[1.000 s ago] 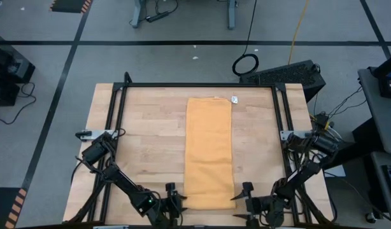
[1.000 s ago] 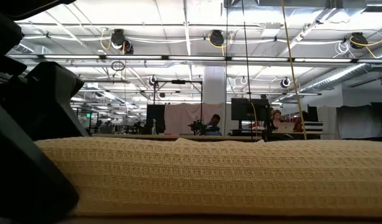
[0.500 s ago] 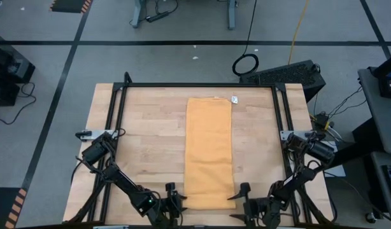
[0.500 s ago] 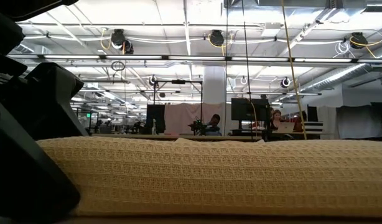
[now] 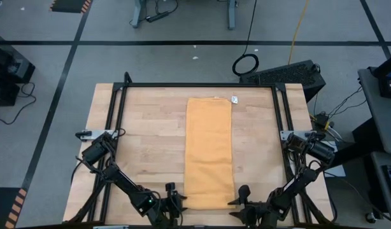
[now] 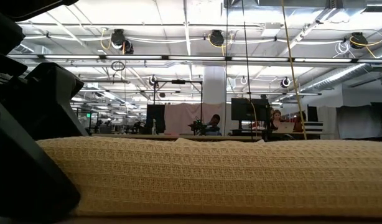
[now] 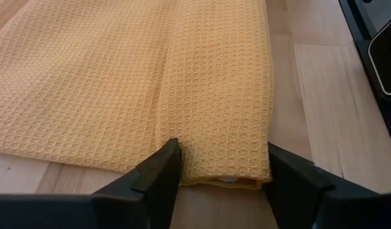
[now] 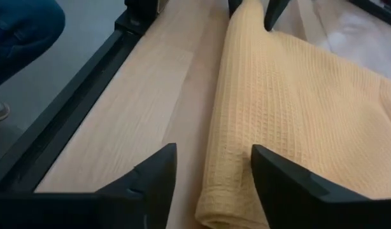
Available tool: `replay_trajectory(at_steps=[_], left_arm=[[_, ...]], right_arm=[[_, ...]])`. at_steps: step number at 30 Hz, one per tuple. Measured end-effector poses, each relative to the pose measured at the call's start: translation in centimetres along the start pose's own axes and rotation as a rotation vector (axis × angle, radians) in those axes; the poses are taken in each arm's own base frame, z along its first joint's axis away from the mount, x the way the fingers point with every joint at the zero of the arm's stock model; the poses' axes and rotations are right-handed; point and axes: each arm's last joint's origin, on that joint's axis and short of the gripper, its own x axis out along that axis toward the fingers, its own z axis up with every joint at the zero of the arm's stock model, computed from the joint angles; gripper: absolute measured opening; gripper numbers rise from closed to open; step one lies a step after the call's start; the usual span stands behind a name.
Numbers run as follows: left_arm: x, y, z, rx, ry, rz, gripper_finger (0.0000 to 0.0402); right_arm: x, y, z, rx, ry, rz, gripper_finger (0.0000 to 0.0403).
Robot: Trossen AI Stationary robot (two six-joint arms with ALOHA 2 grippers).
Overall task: Roll towel
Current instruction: Roll the yellow towel
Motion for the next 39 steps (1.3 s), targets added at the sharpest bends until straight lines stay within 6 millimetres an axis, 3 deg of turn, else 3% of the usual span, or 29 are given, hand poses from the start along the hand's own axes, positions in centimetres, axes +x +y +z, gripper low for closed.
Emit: replay_trajectory(at_steps=[9, 18, 24, 28, 36, 39], left_arm=[[0.0, 0.0, 0.0, -0.004, -0.003, -0.005, 0.0207], [0.0, -0.1, 0.1, -0.008, -0.006, -0.010, 0.0207], [0.0, -0.1, 0.1, -0.010, -0.009, -0.011, 0.0207], [0.0, -0.1, 0.1, -0.011, -0.012, -0.010, 0.0207], [-0.2, -0.1, 0.4, -0.019, -0.019, -0.013, 0.0207], [-1.0, 0.0, 1.1, -0.023, -0.033, -0.012, 0.0207]], right_arm=[[-0.1, 0.1, 0.4, -0.001, 0.021, 0.000, 0.0163], [-0.8, 0.1, 2.5, 0.002, 0.206, -0.040, 0.0200], [-0.1, -0.6, 2.7, 0.068, 0.248, -0.031, 0.0194], [0.4, -1.0, 2.8, 0.083, 0.262, -0.032, 0.0163], [0.7, -1.2, 2.8, 0.100, 0.309, 0.022, 0.0036], [0.7, -1.2, 2.8, 0.102, 0.308, 0.024, 0.0009]])
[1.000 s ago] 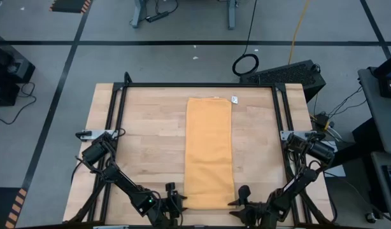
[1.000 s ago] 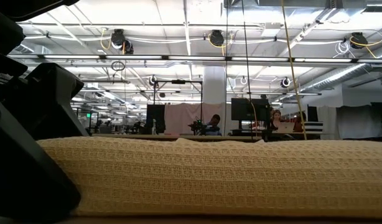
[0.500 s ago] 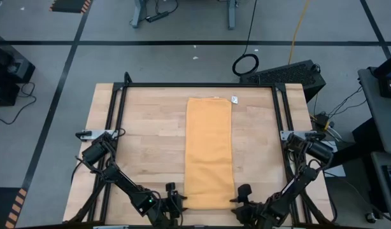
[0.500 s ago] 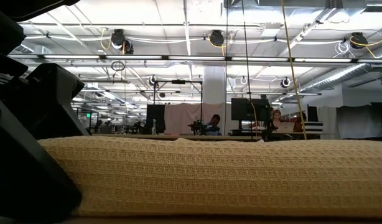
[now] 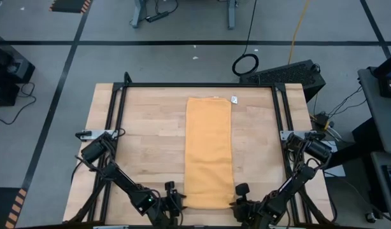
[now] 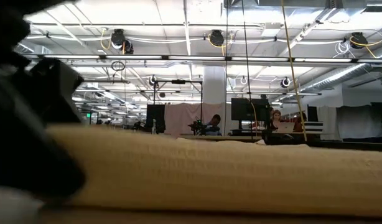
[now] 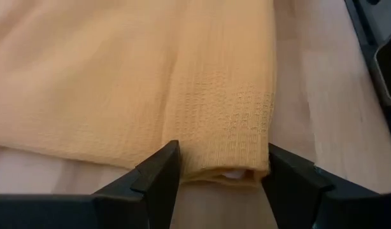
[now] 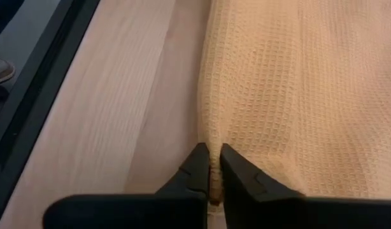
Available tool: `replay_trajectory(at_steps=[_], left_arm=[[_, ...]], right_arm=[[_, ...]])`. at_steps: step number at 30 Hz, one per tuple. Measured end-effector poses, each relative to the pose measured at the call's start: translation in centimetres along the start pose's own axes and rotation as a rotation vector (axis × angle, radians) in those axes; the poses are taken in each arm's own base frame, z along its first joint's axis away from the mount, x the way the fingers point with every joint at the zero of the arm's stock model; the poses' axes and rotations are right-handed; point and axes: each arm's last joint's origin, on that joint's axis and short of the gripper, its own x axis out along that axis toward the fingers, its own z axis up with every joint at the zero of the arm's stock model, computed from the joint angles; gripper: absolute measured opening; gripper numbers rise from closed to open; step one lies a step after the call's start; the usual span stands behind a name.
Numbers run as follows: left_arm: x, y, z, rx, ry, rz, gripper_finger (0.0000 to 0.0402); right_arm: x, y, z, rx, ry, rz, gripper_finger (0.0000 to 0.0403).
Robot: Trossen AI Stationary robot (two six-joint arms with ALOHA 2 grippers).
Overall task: Roll towel
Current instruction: Roll the yellow towel
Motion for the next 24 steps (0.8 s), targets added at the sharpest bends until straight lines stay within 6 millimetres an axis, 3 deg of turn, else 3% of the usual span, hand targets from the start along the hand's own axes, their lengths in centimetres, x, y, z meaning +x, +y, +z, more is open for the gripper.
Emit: replay_trajectory(at_steps=[4, 12, 24], left_arm=[[-2.1, -0.2, 1.5, -0.003, -0.026, -0.018, 0.0207], [-5.5, -1.1, 1.9, 0.113, -0.062, -0.030, 0.0207], [-1.8, -2.7, -0.4, 0.294, -0.143, -0.026, 0.0207]], right_arm=[[0.1, -0.1, 0.1, 0.045, 0.003, -0.001, 0.0019], [0.3, -0.3, 0.2, 0.088, 0.015, 0.006, 0.0013], [0.4, -0.5, 0.3, 0.094, 0.021, 0.011, 0.0010]])
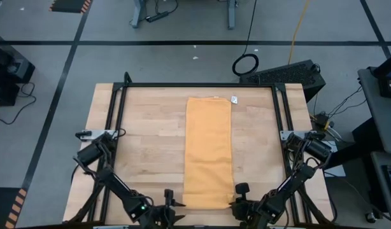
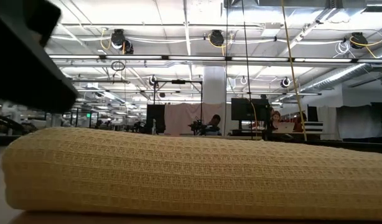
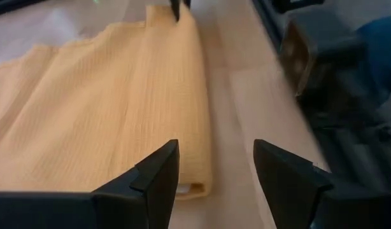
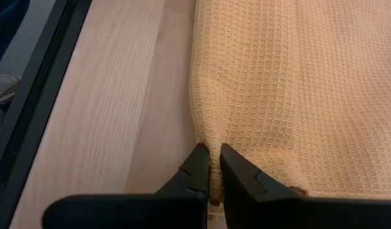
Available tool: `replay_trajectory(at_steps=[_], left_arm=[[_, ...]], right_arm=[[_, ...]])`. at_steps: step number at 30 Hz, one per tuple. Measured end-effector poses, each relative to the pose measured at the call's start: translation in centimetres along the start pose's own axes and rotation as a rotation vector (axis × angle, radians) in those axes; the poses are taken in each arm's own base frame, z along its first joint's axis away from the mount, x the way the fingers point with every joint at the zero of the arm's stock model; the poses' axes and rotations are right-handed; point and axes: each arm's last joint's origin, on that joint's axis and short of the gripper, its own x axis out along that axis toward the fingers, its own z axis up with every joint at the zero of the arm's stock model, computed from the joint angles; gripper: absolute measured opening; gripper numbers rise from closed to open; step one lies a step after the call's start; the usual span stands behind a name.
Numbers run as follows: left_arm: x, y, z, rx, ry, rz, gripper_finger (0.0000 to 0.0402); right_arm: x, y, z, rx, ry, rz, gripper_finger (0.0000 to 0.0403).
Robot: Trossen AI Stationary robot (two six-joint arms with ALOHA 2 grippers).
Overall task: Roll towel
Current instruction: Roll the yellow towel
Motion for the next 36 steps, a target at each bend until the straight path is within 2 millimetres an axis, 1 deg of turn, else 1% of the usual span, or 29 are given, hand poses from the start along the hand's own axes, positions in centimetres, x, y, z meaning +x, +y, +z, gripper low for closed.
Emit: replay_trajectory(at_steps=[6, 8, 9, 11, 15, 16, 19, 21, 26, 30, 32, 36], left_arm=[[1.0, 0.7, -0.1, 0.022, 0.016, 0.019, 0.0207], [1.5, 1.0, -0.1, 0.010, 0.038, -0.016, 0.0197], [1.7, 1.2, 0.0, -0.009, 0.045, -0.021, 0.0185], [2.0, 1.6, 0.1, -0.029, 0.050, -0.018, 0.0146], [2.5, 2.1, -0.1, -0.077, 0.106, -0.060, 0.0031], [2.6, 2.2, -0.2, -0.097, 0.123, -0.068, 0.0017], [2.7, 2.4, -0.2, -0.126, 0.132, -0.063, 0.0014], [2.4, 2.5, 0.3, -0.136, 0.126, -0.065, 0.0011], [0.8, 3.1, 2.7, -0.213, 0.083, -0.119, 0.0006], [0.0, 4.1, 4.3, -0.293, 0.064, -0.127, 0.0006], [0.1, 4.9, 4.6, -0.327, 0.091, -0.138, 0.0006], [1.1, 6.2, 3.9, -0.395, 0.221, -0.165, 0.0006]], right_arm=[[0.0, 0.0, 0.0, -0.001, 0.001, 0.000, 0.0009], [0.0, 0.0, 0.0, -0.001, 0.002, 0.000, 0.0009], [0.0, 0.0, 0.0, -0.001, 0.002, 0.000, 0.0009], [0.0, 0.0, 0.0, 0.004, 0.002, 0.000, 0.0009], [0.0, 0.0, 0.0, 0.015, 0.002, -0.001, 0.0009], [0.0, 0.0, 0.0, 0.016, 0.002, -0.001, 0.0009], [-0.1, -0.1, 0.0, 0.015, 0.005, 0.001, 0.0009], [-0.5, -0.2, 0.2, 0.005, 0.013, 0.017, 0.0009], [-2.7, -1.4, 1.6, 0.021, 0.034, 0.074, 0.0009], [-3.6, -2.6, 2.7, 0.043, 0.069, 0.124, 0.0008], [-3.6, -3.3, 3.4, 0.051, 0.094, 0.159, 0.0008], [-2.5, -5.1, 4.5, 0.047, 0.182, 0.257, 0.0008]])
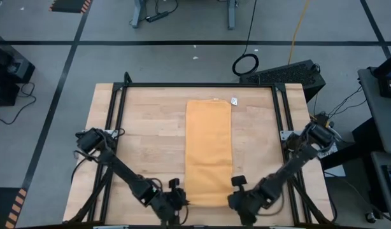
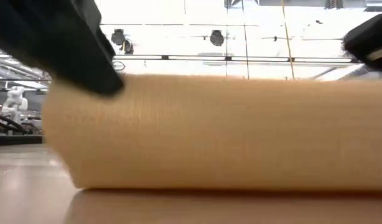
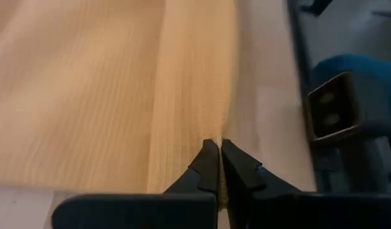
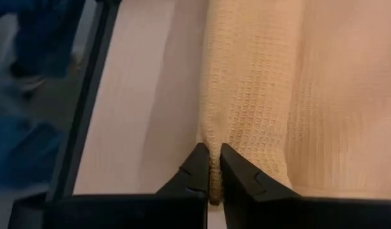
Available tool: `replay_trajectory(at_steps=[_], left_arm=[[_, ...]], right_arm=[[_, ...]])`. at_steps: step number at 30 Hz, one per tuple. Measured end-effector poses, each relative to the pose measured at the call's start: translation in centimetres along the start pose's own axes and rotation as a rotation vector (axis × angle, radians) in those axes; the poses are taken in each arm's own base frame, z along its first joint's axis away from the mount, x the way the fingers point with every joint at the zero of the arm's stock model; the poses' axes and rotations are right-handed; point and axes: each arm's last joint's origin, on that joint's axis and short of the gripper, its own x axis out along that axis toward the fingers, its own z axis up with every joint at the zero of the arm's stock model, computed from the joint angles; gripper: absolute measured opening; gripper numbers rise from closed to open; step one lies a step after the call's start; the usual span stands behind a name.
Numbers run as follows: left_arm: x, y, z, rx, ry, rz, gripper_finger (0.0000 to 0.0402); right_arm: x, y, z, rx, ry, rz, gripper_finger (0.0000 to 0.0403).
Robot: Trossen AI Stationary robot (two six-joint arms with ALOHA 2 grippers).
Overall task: Roll towel
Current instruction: Roll the yellow towel
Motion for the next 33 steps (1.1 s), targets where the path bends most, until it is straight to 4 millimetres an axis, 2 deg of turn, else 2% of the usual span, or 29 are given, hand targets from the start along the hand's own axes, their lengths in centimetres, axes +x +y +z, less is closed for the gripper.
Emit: replay_trajectory(at_steps=[4, 8, 13, 20, 23, 27, 33], left_arm=[[0.7, 1.4, 0.7, -0.076, 0.083, -0.030, 0.0006], [0.9, 1.8, 1.0, -0.083, 0.132, -0.098, 0.0006], [1.0, 2.2, 1.3, -0.082, 0.164, -0.136, 0.0006], [-1.1, 2.9, 3.6, -0.049, 0.122, -0.156, 0.0006], [-1.7, 4.2, 4.3, -0.051, 0.147, -0.108, 0.0006], [-0.8, 6.4, 4.5, -0.075, 0.206, -0.082, 0.0006], [0.7, 8.6, 4.0, -0.126, 0.294, -0.170, 0.0006]], right_arm=[[0.4, -1.9, 1.2, -0.016, 0.092, 0.126, 0.0008], [0.6, -3.0, 1.9, -0.029, 0.135, 0.231, 0.0008], [0.4, -4.0, 2.4, -0.064, 0.149, 0.276, 0.0008], [-1.8, -6.3, 3.4, -0.042, 0.154, 0.339, 0.0008], [-2.5, -7.2, 3.7, -0.074, 0.141, 0.354, 0.0008], [-1.6, -8.6, 3.4, -0.072, 0.123, 0.468, 0.0008], [0.9, -10.9, 1.4, 0.034, 0.085, 0.600, 0.0008]])
